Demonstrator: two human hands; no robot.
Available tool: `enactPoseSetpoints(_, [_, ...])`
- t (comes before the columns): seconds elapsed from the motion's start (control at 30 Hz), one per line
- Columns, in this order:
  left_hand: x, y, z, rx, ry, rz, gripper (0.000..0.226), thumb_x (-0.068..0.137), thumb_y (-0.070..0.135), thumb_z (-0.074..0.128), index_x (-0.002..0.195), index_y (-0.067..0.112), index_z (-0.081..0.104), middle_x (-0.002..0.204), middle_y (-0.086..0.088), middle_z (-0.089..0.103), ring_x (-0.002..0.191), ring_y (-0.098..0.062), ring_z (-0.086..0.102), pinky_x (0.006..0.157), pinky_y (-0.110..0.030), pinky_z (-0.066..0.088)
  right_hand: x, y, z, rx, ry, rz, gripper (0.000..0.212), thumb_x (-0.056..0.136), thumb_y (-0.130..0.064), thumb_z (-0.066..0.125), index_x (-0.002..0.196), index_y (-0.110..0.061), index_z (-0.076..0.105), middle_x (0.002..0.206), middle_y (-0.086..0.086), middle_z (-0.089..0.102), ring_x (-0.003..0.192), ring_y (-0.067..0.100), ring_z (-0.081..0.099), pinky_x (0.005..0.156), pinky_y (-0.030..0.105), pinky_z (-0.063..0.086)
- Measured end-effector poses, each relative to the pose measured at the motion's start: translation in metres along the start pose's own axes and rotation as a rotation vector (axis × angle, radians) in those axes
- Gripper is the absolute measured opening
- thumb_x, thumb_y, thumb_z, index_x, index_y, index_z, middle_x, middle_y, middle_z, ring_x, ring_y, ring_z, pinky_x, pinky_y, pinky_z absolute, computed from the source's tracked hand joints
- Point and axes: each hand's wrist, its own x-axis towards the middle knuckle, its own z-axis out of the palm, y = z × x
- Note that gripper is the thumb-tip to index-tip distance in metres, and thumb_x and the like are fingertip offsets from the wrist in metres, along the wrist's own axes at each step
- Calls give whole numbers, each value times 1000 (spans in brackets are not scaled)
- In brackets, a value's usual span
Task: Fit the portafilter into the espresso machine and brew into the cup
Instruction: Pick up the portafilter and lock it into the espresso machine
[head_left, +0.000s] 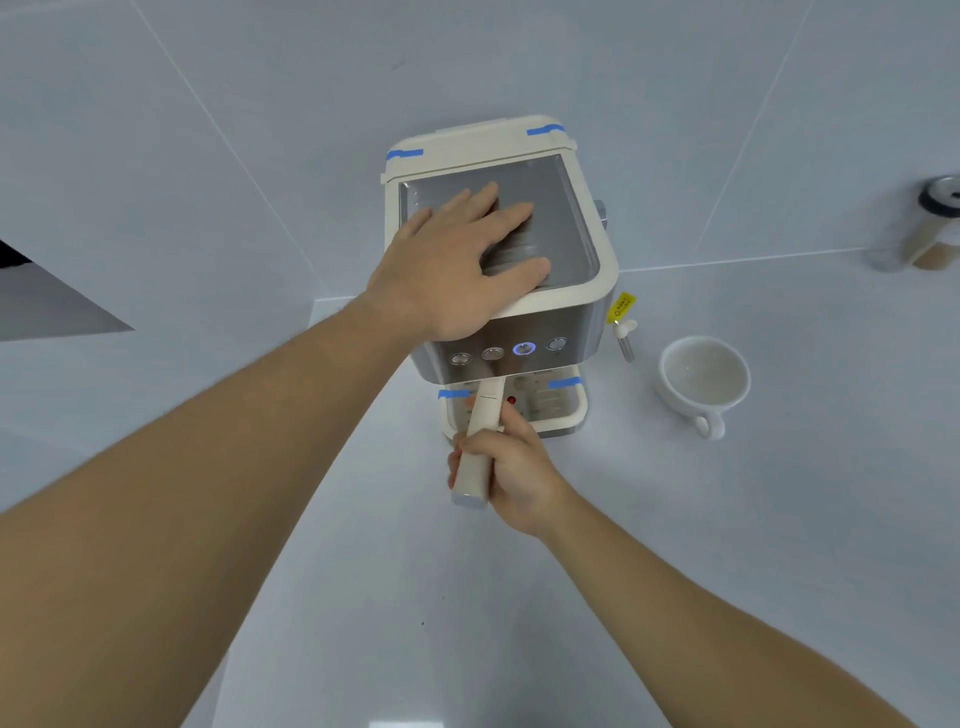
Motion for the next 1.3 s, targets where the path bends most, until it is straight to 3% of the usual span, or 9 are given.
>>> enactPoseSetpoints(0.1, [0, -1, 0, 19, -32, -11, 73, 82, 72, 27, 149, 42, 30, 161, 6, 27, 150, -19, 20, 121, -46, 14, -6, -9, -8, -65, 10, 11, 22, 90, 0, 56, 107, -14, 59, 74, 11, 54, 58, 26, 52, 57, 34, 48])
enactPoseSetpoints(0.23, [-3, 1, -1, 1, -52, -24, 67, 87, 67, 31, 150, 45, 27, 166, 7, 16, 153, -16, 10, 122, -41, 4, -8, -20, -18, -159, -24, 74, 18, 93, -5, 57, 109, -13, 59, 77, 12, 56, 62, 27, 55, 60, 37, 51])
enactPoseSetpoints(0.43, [-3, 1, -2, 14, -55, -25, 66, 88, 67, 31, 150, 46, 26, 166, 7, 16, 153, -15, 10, 123, -41, 4, -9, -33, -27, -201, -107, 125, 19, 93, 1, 54, 100, -16, 59, 75, 12, 56, 63, 28, 55, 62, 39, 52])
enactPoseSetpoints(0.93, [-3, 2, -2, 13, -53, -32, 64, 90, 66, 34, 150, 46, 26, 166, 8, 17, 153, -15, 10, 123, -42, 5, -9, -29, -24, -184, -47, 157, 20, 95, -9, 57, 114, -14, 56, 77, 11, 56, 61, 27, 55, 63, 42, 55])
enactPoseSetpoints(1.3, [-3, -1, 0, 8, -45, -14, 67, 86, 68, 30, 150, 45, 27, 165, 9, 20, 153, -16, 13, 123, -44, 7, -12, -45, -36, -225, -156, 242, 22, 95, -1, 51, 109, -18, 56, 70, 11, 55, 61, 28, 53, 60, 38, 50])
